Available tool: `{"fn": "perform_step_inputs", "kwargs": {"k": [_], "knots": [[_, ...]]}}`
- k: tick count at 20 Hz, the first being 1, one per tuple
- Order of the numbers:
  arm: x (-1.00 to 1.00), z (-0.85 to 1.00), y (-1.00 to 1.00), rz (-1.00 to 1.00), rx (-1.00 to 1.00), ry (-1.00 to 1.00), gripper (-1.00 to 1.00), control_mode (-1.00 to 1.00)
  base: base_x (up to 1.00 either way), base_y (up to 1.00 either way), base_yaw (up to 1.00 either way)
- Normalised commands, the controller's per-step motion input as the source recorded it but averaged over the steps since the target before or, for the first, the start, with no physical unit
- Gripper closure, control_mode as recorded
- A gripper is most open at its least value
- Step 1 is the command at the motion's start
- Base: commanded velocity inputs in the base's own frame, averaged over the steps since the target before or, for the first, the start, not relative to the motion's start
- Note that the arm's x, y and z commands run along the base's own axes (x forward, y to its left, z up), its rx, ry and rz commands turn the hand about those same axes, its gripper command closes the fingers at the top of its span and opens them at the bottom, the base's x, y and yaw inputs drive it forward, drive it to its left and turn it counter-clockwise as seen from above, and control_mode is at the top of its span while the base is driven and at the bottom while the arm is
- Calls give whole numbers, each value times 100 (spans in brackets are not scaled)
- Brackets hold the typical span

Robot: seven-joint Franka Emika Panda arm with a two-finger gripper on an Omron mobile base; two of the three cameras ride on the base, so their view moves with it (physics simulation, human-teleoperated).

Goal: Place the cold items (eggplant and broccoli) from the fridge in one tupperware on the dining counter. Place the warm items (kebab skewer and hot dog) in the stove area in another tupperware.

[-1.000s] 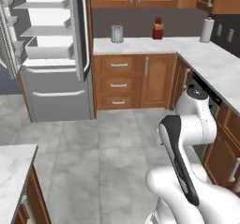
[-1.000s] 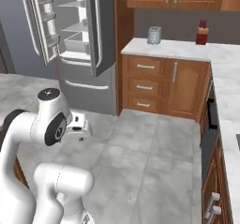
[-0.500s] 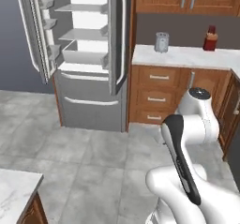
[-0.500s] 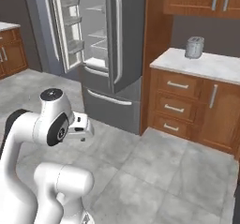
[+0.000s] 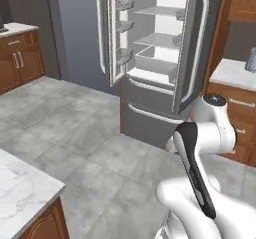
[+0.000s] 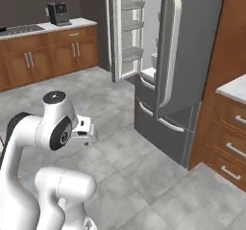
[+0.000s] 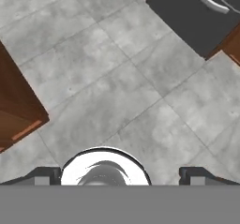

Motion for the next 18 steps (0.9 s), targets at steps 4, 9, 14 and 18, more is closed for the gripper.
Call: {"fn": "perform_step_inputs", "kwargs": {"k": [4,9,14,18], "knots": [[0,0,0,0,0,0,-100,100,71,-3,69],[0,0,0,0,0,0,-100,100,89,-23,71],[0,0,0,0,0,0,-100,100,100,-34,67],[0,0,0,0,0,0,-100,100,100,-38,56]]}}
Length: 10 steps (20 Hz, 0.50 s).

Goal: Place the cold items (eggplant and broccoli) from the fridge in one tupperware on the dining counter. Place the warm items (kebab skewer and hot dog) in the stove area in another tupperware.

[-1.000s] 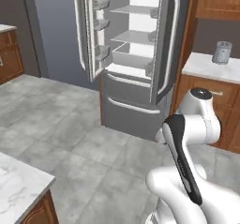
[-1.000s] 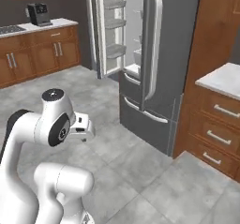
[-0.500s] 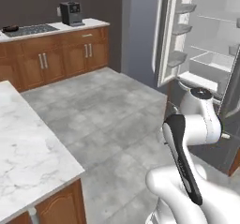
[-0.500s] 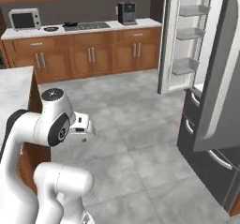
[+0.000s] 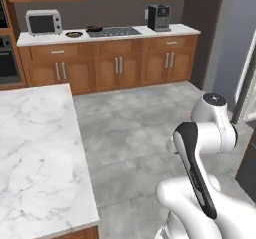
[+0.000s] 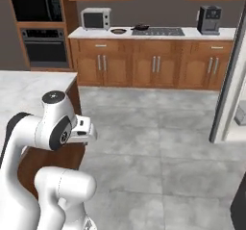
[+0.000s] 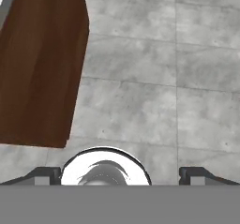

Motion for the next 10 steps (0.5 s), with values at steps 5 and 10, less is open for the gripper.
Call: {"fn": "perform_step_inputs", "kwargs": {"k": [5,10], "knots": [[0,0,0,0,0,0,-100,100,100,-87,34],[0,0,0,0,0,0,-100,100,100,-77,3]]}}
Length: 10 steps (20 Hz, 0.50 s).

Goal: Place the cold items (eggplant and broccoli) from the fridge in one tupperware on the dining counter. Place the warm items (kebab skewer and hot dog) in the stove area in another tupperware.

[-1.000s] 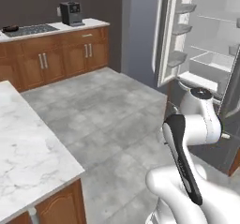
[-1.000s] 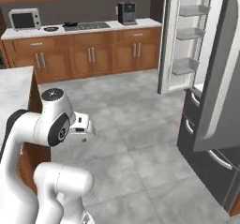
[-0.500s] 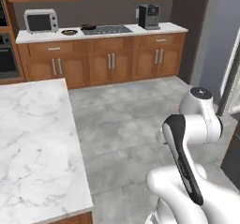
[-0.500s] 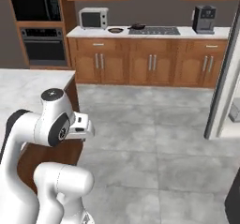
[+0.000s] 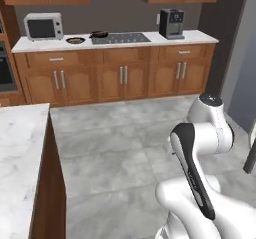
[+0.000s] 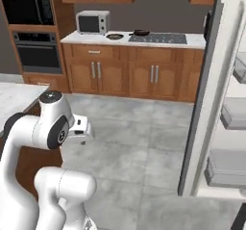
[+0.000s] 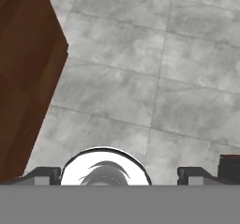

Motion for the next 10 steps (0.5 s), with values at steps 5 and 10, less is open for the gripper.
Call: {"fn": "perform_step_inputs", "kwargs": {"k": [5,10], "knots": [[0,0,0,0,0,0,-100,100,100,14,-14],[0,0,0,0,0,0,-100,100,100,58,-26]]}}
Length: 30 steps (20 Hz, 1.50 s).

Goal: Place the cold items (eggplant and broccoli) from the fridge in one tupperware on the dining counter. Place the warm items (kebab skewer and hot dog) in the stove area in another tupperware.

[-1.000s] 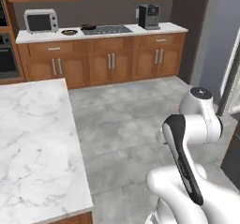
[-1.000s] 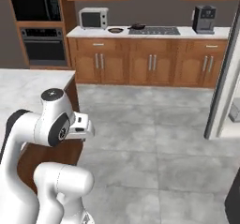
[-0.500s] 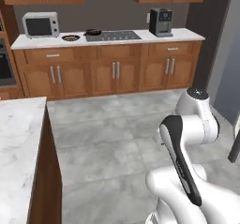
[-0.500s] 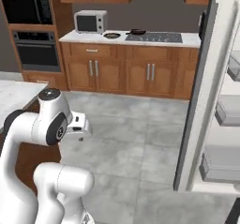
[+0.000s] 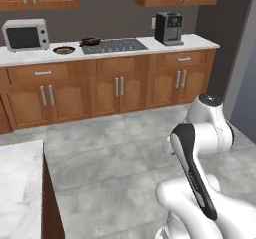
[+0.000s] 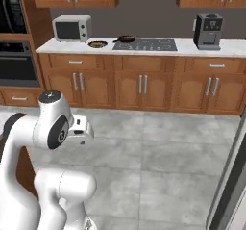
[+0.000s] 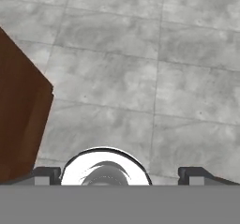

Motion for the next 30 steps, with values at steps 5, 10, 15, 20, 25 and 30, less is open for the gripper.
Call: {"fn": "perform_step_inputs", "kwargs": {"k": [5,10,15,20,25,30], "knots": [[0,0,0,0,0,0,-100,100,100,51,-20],[0,0,0,0,0,0,-100,100,100,37,-9],[0,0,0,0,0,0,-100,100,100,45,-6],[0,0,0,0,0,0,-100,100,100,58,-4],[0,0,0,0,0,0,-100,100,100,58,-2],[0,0,0,0,0,0,-100,100,100,10,8]]}}
